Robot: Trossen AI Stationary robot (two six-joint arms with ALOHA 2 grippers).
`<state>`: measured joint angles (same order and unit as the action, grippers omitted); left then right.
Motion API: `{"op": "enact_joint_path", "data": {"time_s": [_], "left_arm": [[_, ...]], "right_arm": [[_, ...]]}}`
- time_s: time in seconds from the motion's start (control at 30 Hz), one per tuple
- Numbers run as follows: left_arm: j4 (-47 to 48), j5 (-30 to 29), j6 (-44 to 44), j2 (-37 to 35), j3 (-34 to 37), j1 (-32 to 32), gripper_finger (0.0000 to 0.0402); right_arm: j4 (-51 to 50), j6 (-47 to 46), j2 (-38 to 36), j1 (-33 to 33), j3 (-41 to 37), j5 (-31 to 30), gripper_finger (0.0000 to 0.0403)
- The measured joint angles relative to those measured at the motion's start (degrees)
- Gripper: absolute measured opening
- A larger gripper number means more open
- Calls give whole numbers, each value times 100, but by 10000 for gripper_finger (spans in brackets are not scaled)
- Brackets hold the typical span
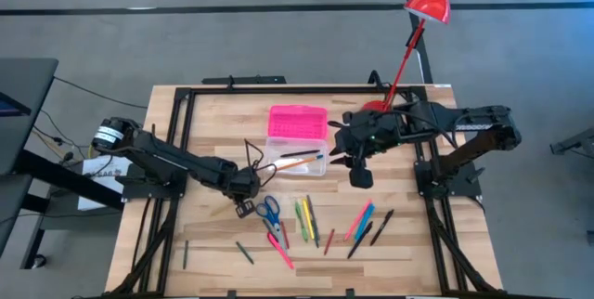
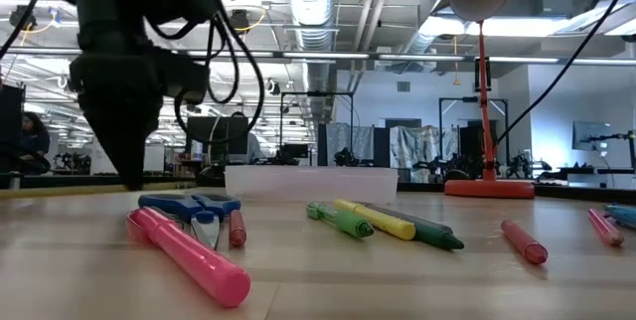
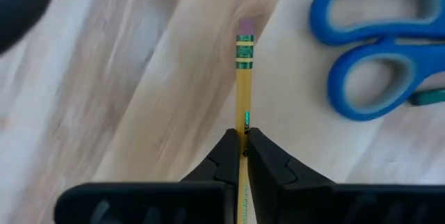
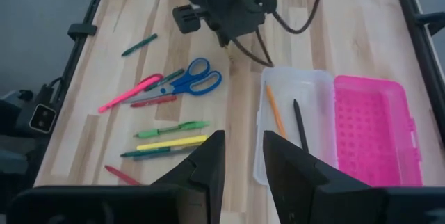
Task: Pick & place school supplies into a supply box
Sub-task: Put the yellow pencil into the pink supply box
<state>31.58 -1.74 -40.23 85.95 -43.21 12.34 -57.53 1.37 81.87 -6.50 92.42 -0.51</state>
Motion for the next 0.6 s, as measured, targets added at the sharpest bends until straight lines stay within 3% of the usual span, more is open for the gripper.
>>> {"op": "enact_joint_path", "data": {"time_s": [0.33,0.6], "left_arm": [[439,-43,746,-6,-1061,-440,1],[90,-475,1792,185,-2040,-1351,4]], "right_arm": [[-252,-214,0,-17,0,-1,92],[-576,-614,0,-64,0,-314,92]]}}
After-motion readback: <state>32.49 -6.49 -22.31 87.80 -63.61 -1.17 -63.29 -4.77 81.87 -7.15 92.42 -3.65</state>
